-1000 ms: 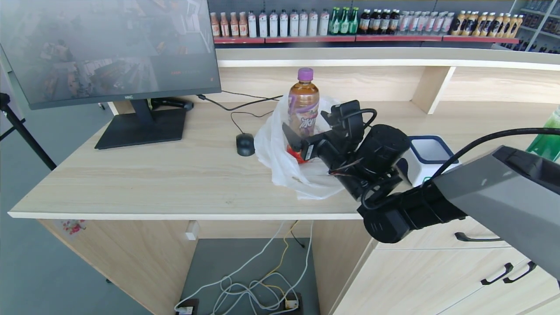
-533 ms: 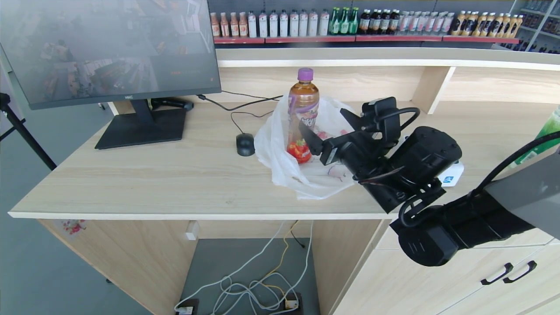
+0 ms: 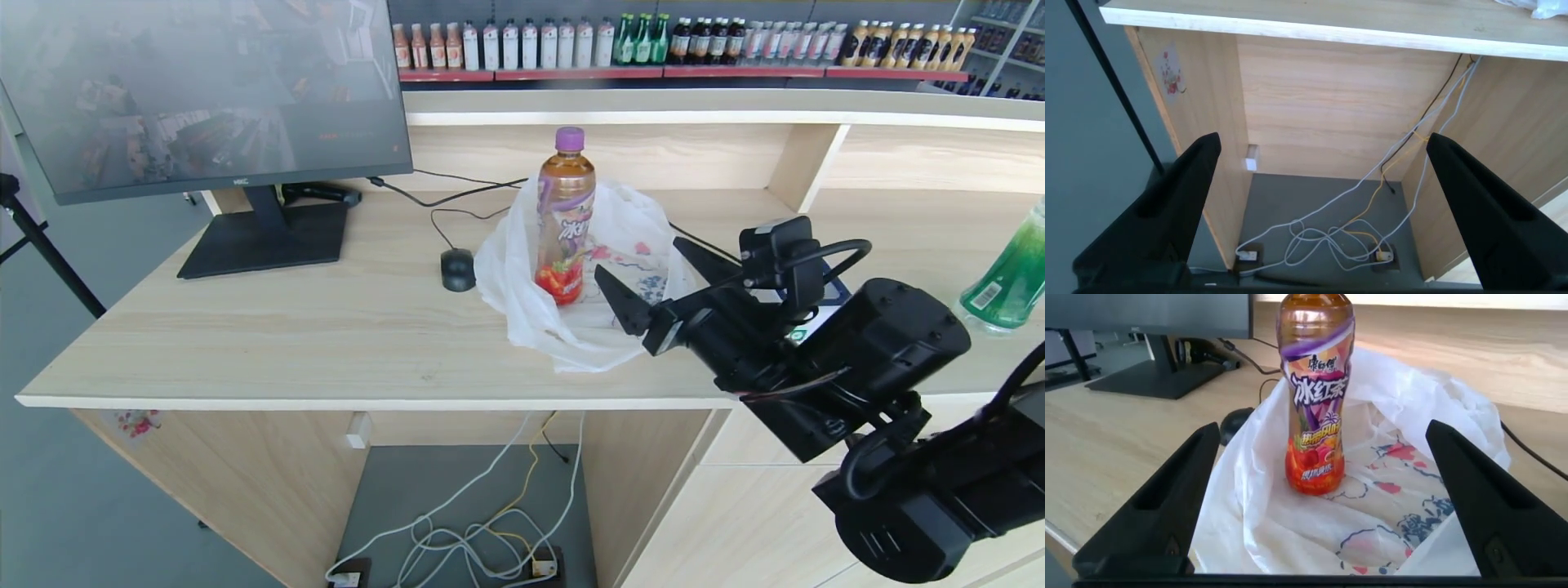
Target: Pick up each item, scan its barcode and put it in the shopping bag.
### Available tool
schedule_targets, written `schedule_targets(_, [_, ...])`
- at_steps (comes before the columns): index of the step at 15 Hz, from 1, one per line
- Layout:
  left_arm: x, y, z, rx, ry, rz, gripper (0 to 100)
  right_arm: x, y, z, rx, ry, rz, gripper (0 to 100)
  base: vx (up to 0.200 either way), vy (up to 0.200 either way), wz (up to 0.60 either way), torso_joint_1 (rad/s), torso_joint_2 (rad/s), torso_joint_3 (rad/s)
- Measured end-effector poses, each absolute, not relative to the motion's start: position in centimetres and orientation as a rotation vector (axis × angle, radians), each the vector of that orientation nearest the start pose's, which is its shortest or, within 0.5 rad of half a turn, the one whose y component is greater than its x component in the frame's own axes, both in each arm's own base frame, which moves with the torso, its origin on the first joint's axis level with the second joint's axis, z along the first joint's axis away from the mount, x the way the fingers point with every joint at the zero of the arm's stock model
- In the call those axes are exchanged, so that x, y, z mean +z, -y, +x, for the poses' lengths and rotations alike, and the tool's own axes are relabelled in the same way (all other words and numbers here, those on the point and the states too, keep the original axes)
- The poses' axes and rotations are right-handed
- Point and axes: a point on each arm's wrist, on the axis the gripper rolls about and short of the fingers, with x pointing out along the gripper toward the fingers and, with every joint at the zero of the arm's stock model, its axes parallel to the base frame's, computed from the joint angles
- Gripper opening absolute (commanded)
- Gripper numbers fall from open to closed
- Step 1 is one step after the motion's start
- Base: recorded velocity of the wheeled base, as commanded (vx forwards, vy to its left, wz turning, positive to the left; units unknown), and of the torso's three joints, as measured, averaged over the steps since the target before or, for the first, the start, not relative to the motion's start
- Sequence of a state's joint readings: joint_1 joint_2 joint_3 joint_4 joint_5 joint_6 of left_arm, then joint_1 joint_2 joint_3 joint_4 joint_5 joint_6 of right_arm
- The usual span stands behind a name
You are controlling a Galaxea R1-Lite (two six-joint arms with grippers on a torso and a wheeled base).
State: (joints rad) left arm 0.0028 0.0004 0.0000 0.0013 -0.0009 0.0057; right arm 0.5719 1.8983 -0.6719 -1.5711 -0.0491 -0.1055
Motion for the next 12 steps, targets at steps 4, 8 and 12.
schedule_targets(4, [7.5, 0.0, -2.3, 0.002, -0.002, 0.007, 100, 17.8, -16.3, 25.3, 0.506, 0.325, -0.002, 100, 0.000, 0.000, 0.00, 0.000, 0.00, 0.000])
schedule_targets(8, [7.5, 0.0, -2.3, 0.002, -0.002, 0.008, 100, 17.7, -15.7, 23.6, 0.523, 0.304, -0.007, 100, 0.000, 0.000, 0.00, 0.000, 0.00, 0.000])
schedule_targets(12, [7.5, 0.0, -2.3, 0.001, -0.002, 0.008, 100, 18.1, -15.2, 22.8, 0.525, 0.312, -0.005, 100, 0.000, 0.000, 0.00, 0.000, 0.00, 0.000])
